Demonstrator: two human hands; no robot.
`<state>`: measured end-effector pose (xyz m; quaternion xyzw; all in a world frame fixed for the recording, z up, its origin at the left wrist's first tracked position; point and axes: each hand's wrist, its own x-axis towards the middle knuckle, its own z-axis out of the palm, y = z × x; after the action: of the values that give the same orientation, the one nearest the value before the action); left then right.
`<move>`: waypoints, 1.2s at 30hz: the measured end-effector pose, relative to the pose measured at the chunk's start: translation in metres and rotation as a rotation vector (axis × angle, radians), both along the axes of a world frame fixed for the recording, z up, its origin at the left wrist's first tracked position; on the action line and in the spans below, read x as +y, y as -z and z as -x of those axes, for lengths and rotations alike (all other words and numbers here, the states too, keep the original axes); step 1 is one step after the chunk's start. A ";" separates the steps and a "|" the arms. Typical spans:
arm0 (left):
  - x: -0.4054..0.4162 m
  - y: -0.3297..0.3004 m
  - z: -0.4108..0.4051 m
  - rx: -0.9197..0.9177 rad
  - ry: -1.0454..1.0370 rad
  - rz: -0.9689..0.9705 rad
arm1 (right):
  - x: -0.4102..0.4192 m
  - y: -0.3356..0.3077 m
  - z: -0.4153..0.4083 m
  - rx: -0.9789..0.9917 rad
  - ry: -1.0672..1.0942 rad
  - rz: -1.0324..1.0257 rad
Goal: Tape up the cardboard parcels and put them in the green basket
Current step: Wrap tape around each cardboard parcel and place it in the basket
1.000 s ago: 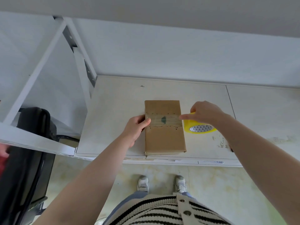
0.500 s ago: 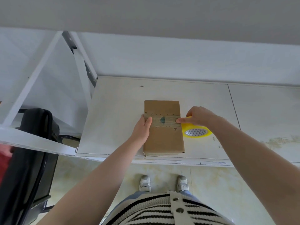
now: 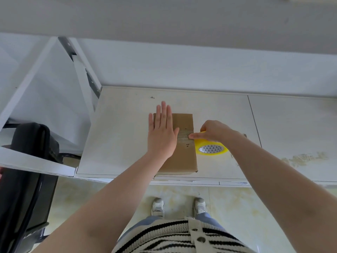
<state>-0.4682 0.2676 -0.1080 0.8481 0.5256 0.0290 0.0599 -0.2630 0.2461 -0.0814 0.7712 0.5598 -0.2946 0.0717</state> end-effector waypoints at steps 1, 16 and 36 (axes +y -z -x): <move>0.002 0.003 -0.003 0.040 0.021 0.009 | 0.000 0.001 0.000 0.002 0.002 0.001; -0.001 0.002 -0.019 0.064 0.093 0.071 | 0.001 0.005 -0.002 0.014 -0.021 -0.024; -0.011 0.010 -0.024 0.028 0.067 0.073 | -0.019 0.010 -0.031 -0.063 -0.114 -0.168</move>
<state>-0.4442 0.2570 -0.1183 0.8628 0.4984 -0.0043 0.0842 -0.2318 0.2274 -0.0919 0.7502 0.6230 -0.2177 0.0409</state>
